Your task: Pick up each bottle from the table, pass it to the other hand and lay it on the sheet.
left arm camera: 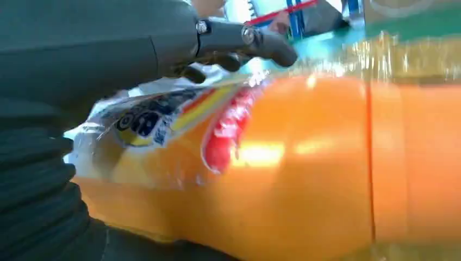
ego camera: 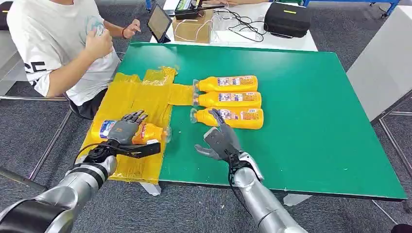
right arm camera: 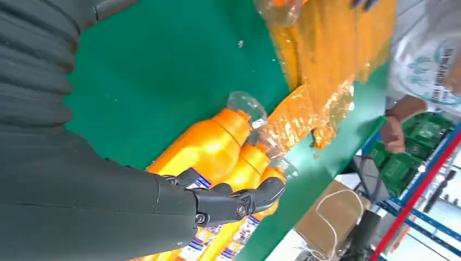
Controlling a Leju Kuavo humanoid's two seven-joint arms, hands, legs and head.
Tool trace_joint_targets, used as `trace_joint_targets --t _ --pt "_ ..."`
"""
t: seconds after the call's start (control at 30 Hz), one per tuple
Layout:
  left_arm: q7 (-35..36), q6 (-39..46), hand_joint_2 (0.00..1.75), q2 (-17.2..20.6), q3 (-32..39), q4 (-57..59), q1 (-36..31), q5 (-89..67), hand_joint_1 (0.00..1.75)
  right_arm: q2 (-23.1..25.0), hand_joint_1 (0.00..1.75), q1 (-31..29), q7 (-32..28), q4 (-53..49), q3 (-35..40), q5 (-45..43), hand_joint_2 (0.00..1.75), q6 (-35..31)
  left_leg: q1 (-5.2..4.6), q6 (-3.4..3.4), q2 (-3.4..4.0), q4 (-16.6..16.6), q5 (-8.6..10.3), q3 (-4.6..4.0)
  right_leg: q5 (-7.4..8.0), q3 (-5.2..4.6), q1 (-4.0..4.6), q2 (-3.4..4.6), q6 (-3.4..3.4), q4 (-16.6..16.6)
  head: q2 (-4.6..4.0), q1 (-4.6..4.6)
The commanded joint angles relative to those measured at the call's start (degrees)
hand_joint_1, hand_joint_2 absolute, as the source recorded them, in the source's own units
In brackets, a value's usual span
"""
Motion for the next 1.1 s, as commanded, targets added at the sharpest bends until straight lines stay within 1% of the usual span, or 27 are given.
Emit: trace_joint_targets --t 0.03,0.07,0.1,0.13,0.17,0.23,0.27,0.33,0.37,0.4,0.43,0.47,0.5,0.53,0.7,0.73,0.8,0.83,0.9,0.93,1.07,1.1 --pt "-15.00 3.73 0.00 -2.97 13.52 -1.40 4.65 13.31 0.00 -1.60 0.00 -2.87 -0.23 7.28 0.98 0.40 1.75 -1.10 0.00 -0.03 -0.01 -0.03 -0.06 0.13 -0.07 0.12 0.01 -0.03 -0.04 -0.04 0.02 -0.02" --pt "-19.17 2.82 0.00 -4.09 16.11 -2.89 5.38 18.14 0.00 -1.88 0.00 -2.62 -0.13 7.10 0.81 0.48 1.75 -1.49 0.06 -0.05 -0.06 -0.02 -0.10 0.16 -0.11 0.21 0.07 -0.09 -0.07 -0.08 0.00 -0.02" --pt "-21.06 1.82 0.00 -5.02 17.54 -4.81 6.17 21.72 0.00 -2.12 0.00 -2.41 -0.07 6.89 0.72 0.61 1.75 -1.79 0.02 -0.02 -0.14 -0.02 -0.07 0.12 -0.11 0.18 0.03 -0.13 -0.04 -0.06 0.00 0.00" --pt "-21.06 -1.09 0.00 -6.18 17.07 -10.32 8.29 28.03 0.00 -2.33 0.00 -2.06 0.02 6.64 0.44 0.69 1.75 -2.07 0.00 -0.01 -0.12 -0.03 -0.05 0.08 -0.08 0.13 0.01 -0.08 -0.03 -0.06 0.00 0.00" --pt "-21.06 -3.17 0.00 -6.80 16.35 -13.72 9.64 32.54 0.00 -2.44 0.00 -1.79 0.00 6.44 0.30 0.81 1.75 -2.39 0.02 -0.02 -0.17 -0.03 -0.09 0.14 -0.12 0.23 0.02 -0.12 -0.05 -0.08 0.00 -0.02" --pt "-21.06 -5.60 0.00 -7.86 14.88 -18.45 11.39 41.75 0.00 -2.67 0.00 -0.88 0.08 5.29 0.21 1.07 1.75 -2.59 0.00 -0.01 -0.18 0.00 -0.03 -0.01 -0.08 0.06 0.01 -0.15 -0.03 -0.06 0.00 -0.02" --pt "-21.06 -5.57 0.00 -8.40 15.19 -18.86 11.38 43.70 0.00 -2.69 0.00 -0.57 0.32 4.84 0.23 1.29 1.75 -2.97 0.03 -0.03 -0.19 0.04 -0.09 0.03 -0.13 0.14 0.04 -0.19 -0.05 -0.07 0.00 0.00" --pt "-21.06 -8.31 0.00 -9.17 15.62 -21.46 11.99 48.89 0.00 -2.79 0.00 0.02 0.82 3.75 0.38 1.59 1.75 -3.08 0.00 -0.02 -0.20 0.02 -0.03 -0.10 -0.07 -0.01 0.01 -0.17 -0.04 -0.08 0.00 0.00" --pt "-21.06 -9.27 0.00 -9.67 16.26 -22.28 12.17 50.84 0.00 -2.84 0.00 0.21 1.11 3.38 0.44 1.86 1.75 -3.42 0.03 -0.04 -0.20 0.06 -0.08 -0.05 -0.13 0.07 0.04 -0.18 -0.08 -0.07 0.00 -0.02" --pt "-21.06 -9.27 0.00 -9.67 16.26 -22.28 12.17 50.84 0.00 -2.84 0.00 0.21 1.11 3.38 0.44 1.86 1.75 -3.42 0.03 -0.03 -0.20 0.06 -0.08 -0.07 -0.12 0.04 0.05 -0.17 -0.07 -0.06 0.00 0.00" --pt "-21.06 -11.88 0.00 -10.52 16.96 -23.60 12.62 53.96 0.00 -3.02 0.00 0.85 1.63 2.37 0.53 2.23 1.75 -3.70 0.01 -0.03 -0.16 0.05 -0.05 -0.13 -0.09 -0.03 0.02 -0.13 -0.06 -0.05 0.00 -0.02" --pt "-21.06 -12.73 0.00 -10.84 17.18 -23.69 12.75 54.84 0.00 -3.10 0.00 1.07 1.80 2.06 0.52 2.35 1.75 -3.86 0.00 -0.03 -0.15 0.04 -0.04 -0.13 -0.08 -0.04 0.02 -0.12 -0.05 -0.05 0.02 0.00" --pt "-21.06 -12.61 0.00 -11.06 17.10 -23.73 12.81 54.82 0.00 -3.18 0.00 1.22 1.80 1.90 0.52 2.35 1.75 -3.82 0.04 -0.05 -0.17 0.07 -0.10 -0.06 -0.13 0.05 0.06 -0.15 -0.08 -0.04 0.02 -0.02" --pt "-21.06 -15.74 0.00 -12.00 18.06 -23.81 12.98 58.06 0.00 -3.51 0.00 2.05 2.78 0.51 0.44 2.97 1.75 -4.28 0.02 -0.04 -0.15 0.05 -0.08 -0.09 -0.11 0.00 0.04 -0.13 -0.07 -0.05 0.02 -0.02" --pt "-17.89 -21.13 0.00 -14.31 18.35 -23.84 13.26 63.11 0.00 -4.30 0.00 3.97 4.79 -1.69 0.29 4.90 1.75 -5.07 -0.01 -0.01 -0.15 0.01 -0.02 -0.15 -0.05 -0.09 0.01 -0.12 -0.02 -0.07 0.00 -0.02" --pt "-16.83 -23.72 1.75 -14.86 18.50 -24.53 13.75 65.80 0.00 -4.55 0.00 4.25 5.47 -2.05 0.40 5.95 1.75 -5.76 0.04 -0.03 -0.18 0.05 -0.10 -0.05 -0.12 0.05 0.06 -0.17 -0.06 -0.07 0.00 -0.02" --pt "-16.36 -24.65 1.75 -15.18 17.45 -25.41 14.46 66.63 0.00 -4.89 0.00 4.50 6.37 -2.31 0.77 7.89 1.75 -7.51 -0.01 0.00 -0.15 0.02 -0.04 -0.14 -0.07 -0.06 0.00 -0.12 -0.02 -0.07 0.00 -0.02" --pt "-16.11 -25.46 1.75 -15.39 16.24 -26.26 15.13 66.91 0.00 -5.48 0.00 4.53 8.04 -2.15 1.65 10.32 1.75 -8.02 0.04 -0.03 -0.16 0.07 -0.11 -0.06 -0.13 0.05 0.05 -0.14 -0.06 -0.06 0.00 -0.02" --pt "-16.11 -25.32 1.75 -15.63 16.18 -26.23 15.30 66.87 0.00 -5.57 0.00 4.66 8.00 -2.11 1.61 10.27 1.75 -7.98 -0.02 -0.01 -0.13 0.02 -0.04 -0.17 -0.06 -0.08 -0.01 -0.10 -0.03 -0.07 0.02 -0.02" --pt "-16.11 -25.36 1.75 -15.74 15.71 -26.86 15.61 66.87 0.00 -5.86 0.00 4.61 8.50 -2.00 1.79 11.05 1.75 -8.09 0.02 -0.03 -0.14 0.06 -0.10 -0.09 -0.12 0.03 0.03 -0.12 -0.06 -0.06 0.00 0.00" --pt "-15.48 -25.95 1.75 -16.22 13.84 -29.69 17.25 67.57 0.00 -8.07 0.00 5.28 12.85 -1.70 2.68 16.55 1.75 -7.63 0.03 -0.03 -0.14 0.04 -0.08 -0.12 -0.09 0.00 0.04 -0.11 -0.06 -0.09 0.00 -0.02" --pt "-15.45 -25.89 1.75 -16.29 13.77 -29.73 17.30 67.53 0.00 -8.38 0.00 5.45 12.80 -1.65 2.56 16.50 1.75 -7.52 0.00 -0.02 -0.14 0.02 -0.06 -0.15 -0.07 -0.05 0.02 -0.10 -0.04 -0.09 0.00 -0.02"
